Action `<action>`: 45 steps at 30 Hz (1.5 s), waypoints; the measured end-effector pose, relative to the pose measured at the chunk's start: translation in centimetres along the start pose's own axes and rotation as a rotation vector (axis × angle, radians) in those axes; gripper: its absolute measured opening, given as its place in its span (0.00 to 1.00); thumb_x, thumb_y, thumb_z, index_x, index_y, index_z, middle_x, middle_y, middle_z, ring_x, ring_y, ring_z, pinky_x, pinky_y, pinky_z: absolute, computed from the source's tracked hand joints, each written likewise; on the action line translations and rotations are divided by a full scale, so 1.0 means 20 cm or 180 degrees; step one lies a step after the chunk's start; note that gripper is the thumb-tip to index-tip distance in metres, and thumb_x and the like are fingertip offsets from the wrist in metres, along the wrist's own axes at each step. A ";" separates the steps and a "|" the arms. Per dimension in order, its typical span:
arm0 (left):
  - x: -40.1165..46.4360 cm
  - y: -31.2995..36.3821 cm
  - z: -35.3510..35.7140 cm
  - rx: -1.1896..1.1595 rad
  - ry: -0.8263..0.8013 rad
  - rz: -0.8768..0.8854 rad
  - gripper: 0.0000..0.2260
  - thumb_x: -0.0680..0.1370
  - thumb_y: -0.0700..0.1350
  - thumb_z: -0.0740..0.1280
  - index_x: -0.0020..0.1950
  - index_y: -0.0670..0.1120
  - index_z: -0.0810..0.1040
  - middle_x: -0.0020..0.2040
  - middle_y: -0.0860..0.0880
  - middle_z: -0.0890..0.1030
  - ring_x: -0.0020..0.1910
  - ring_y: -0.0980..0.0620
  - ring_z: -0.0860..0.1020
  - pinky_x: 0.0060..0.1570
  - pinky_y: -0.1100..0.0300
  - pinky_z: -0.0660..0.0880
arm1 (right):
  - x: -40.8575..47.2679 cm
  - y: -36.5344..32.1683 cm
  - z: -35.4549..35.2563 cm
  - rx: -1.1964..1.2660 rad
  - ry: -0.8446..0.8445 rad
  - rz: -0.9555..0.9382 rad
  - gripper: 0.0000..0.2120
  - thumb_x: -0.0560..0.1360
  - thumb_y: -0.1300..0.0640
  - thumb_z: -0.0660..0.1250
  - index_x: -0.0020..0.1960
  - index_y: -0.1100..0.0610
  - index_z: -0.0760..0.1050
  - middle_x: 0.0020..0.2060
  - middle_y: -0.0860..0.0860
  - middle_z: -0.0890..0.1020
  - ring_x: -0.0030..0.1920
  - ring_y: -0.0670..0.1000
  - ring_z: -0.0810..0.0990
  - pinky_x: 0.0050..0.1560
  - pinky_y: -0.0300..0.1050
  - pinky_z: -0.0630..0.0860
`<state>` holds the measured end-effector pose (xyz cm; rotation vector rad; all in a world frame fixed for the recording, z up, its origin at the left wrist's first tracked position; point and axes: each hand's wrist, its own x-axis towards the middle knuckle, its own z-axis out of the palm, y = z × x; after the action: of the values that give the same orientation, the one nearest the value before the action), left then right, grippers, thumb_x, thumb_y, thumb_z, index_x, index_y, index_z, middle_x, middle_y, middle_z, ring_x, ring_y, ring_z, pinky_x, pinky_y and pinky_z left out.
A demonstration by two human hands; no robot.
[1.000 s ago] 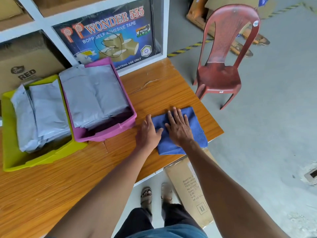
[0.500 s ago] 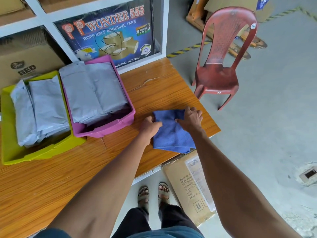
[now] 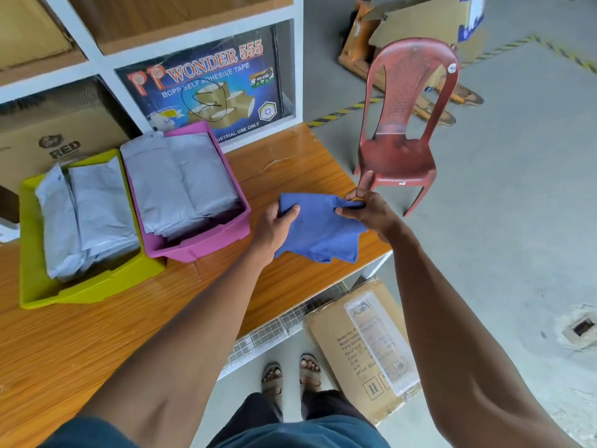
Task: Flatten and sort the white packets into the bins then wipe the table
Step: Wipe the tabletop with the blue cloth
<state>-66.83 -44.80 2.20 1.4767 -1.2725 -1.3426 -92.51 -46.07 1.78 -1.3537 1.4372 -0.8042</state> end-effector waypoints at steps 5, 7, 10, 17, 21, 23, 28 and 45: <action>-0.07 0.05 -0.01 -0.0239 -0.0623 -0.0363 0.09 0.83 0.48 0.69 0.59 0.44 0.82 0.56 0.43 0.86 0.53 0.49 0.84 0.49 0.53 0.78 | -0.09 -0.06 -0.09 -0.0052 -0.0259 0.0017 0.12 0.76 0.57 0.78 0.54 0.64 0.81 0.44 0.59 0.84 0.46 0.48 0.81 0.47 0.44 0.78; -0.08 0.07 -0.01 -0.0526 -0.0814 -0.0609 0.09 0.84 0.45 0.68 0.61 0.43 0.82 0.57 0.45 0.87 0.56 0.48 0.85 0.51 0.52 0.80 | -0.09 -0.07 -0.13 -0.0091 -0.0370 0.0032 0.12 0.77 0.55 0.77 0.55 0.61 0.82 0.50 0.61 0.85 0.49 0.51 0.83 0.54 0.48 0.80; -0.07 0.02 0.00 -0.0528 -0.0650 -0.0816 0.11 0.84 0.46 0.69 0.64 0.42 0.81 0.59 0.43 0.86 0.61 0.42 0.84 0.58 0.45 0.79 | -0.03 -0.03 -0.13 -0.0646 -0.0160 0.0056 0.09 0.76 0.51 0.77 0.51 0.55 0.83 0.50 0.61 0.85 0.49 0.54 0.83 0.54 0.41 0.79; 0.00 -0.27 0.01 0.0647 0.0311 -0.0901 0.14 0.77 0.44 0.72 0.62 0.45 0.79 0.60 0.45 0.84 0.57 0.45 0.83 0.58 0.43 0.83 | 0.08 0.14 0.15 -0.1639 0.0659 -0.0265 0.10 0.73 0.66 0.69 0.54 0.57 0.81 0.47 0.57 0.84 0.46 0.60 0.83 0.46 0.49 0.78; 0.05 -0.32 0.01 0.1042 0.0569 -0.0643 0.13 0.80 0.41 0.72 0.64 0.45 0.76 0.58 0.45 0.82 0.57 0.44 0.81 0.60 0.47 0.79 | 0.07 0.18 0.33 -0.2255 0.1298 -0.0482 0.18 0.75 0.69 0.61 0.62 0.59 0.77 0.55 0.61 0.78 0.51 0.65 0.77 0.46 0.56 0.75; 0.07 -0.32 0.01 0.1017 0.0615 -0.0622 0.14 0.81 0.40 0.71 0.65 0.46 0.75 0.58 0.47 0.81 0.57 0.45 0.81 0.59 0.48 0.79 | 0.05 0.19 0.44 -0.2472 0.1465 -0.0889 0.14 0.77 0.67 0.62 0.61 0.61 0.76 0.56 0.61 0.77 0.51 0.65 0.75 0.49 0.58 0.74; 0.09 -0.31 0.03 0.1689 0.0574 -0.0339 0.20 0.80 0.40 0.71 0.71 0.43 0.71 0.66 0.42 0.78 0.64 0.42 0.77 0.60 0.53 0.73 | 0.00 0.30 0.70 -0.2678 0.0580 -0.0673 0.25 0.84 0.47 0.53 0.74 0.58 0.72 0.75 0.61 0.71 0.74 0.65 0.70 0.73 0.65 0.67; -0.05 -0.61 -0.19 0.3492 0.0318 0.1386 0.17 0.84 0.48 0.62 0.73 0.47 0.75 0.74 0.46 0.71 0.74 0.44 0.70 0.75 0.45 0.66 | 0.07 0.36 0.64 -0.3615 -0.0089 -0.1161 0.30 0.85 0.36 0.47 0.85 0.45 0.52 0.84 0.49 0.54 0.84 0.55 0.51 0.80 0.66 0.48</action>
<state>-60.83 -41.54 -8.67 1.7193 -2.2612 -0.2121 -82.90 -44.36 -9.22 -2.5034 1.7101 -0.1013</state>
